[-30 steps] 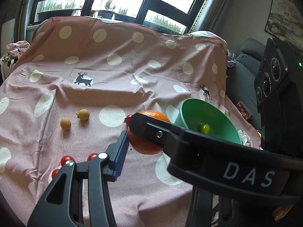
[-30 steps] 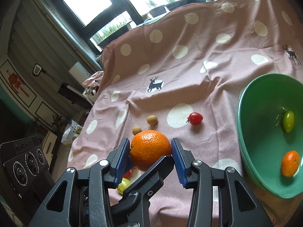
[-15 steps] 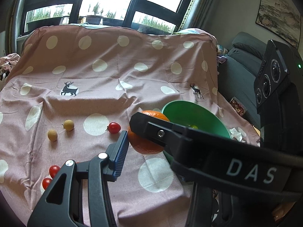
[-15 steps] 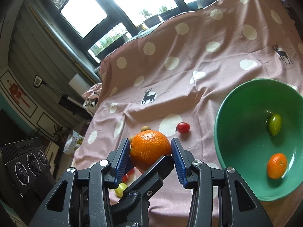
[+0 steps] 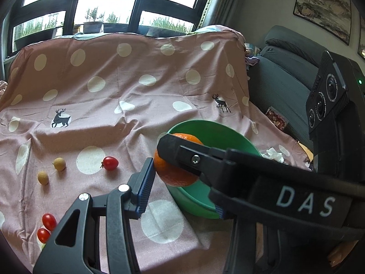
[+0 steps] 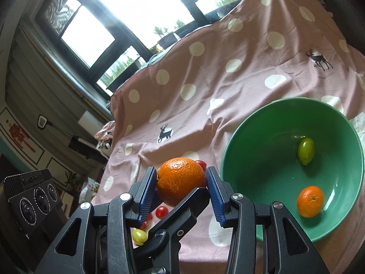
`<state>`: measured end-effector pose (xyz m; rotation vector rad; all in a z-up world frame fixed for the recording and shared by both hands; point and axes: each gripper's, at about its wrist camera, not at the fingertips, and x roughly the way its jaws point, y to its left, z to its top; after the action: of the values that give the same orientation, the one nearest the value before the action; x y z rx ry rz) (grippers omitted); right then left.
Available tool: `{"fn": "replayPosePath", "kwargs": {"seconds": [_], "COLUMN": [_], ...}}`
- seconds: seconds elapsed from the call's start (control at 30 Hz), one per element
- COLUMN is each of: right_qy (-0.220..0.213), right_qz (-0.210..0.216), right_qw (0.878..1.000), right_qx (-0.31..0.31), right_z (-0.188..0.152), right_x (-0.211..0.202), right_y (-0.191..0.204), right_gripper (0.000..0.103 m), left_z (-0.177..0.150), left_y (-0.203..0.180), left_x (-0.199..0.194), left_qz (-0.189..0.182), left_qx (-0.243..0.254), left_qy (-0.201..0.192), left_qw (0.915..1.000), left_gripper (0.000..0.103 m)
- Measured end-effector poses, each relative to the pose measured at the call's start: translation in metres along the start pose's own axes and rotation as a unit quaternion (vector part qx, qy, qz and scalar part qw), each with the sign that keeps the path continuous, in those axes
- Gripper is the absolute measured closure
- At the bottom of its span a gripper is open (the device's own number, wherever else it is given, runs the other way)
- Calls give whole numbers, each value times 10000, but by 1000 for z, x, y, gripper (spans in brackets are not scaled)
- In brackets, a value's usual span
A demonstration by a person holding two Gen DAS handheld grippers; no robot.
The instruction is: Organize fruits
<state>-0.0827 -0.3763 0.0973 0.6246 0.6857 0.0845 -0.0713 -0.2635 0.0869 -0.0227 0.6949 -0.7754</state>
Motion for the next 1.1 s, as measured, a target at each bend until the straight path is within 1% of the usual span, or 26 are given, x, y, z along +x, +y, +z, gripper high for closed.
{"fn": "replayPosePath", "kwargs": {"seconds": [0.53,1.1], "right_qy": [-230,-312], "right_qz": [-264,-589], "right_qw": [9979,9927], "right_qx": [547,1001], "right_z": [5,9], "right_x": [-17,-27], "right_y": [-41,-80], "right_gripper": [56,56], "left_z": [5,4], "left_y": [-30,-53], "left_x": [36,71], "left_qz": [-354,-725], "left_qx": [297,448], "left_qy": [324,671], "left_qw": [9984,9941], "left_gripper": [58,58]}}
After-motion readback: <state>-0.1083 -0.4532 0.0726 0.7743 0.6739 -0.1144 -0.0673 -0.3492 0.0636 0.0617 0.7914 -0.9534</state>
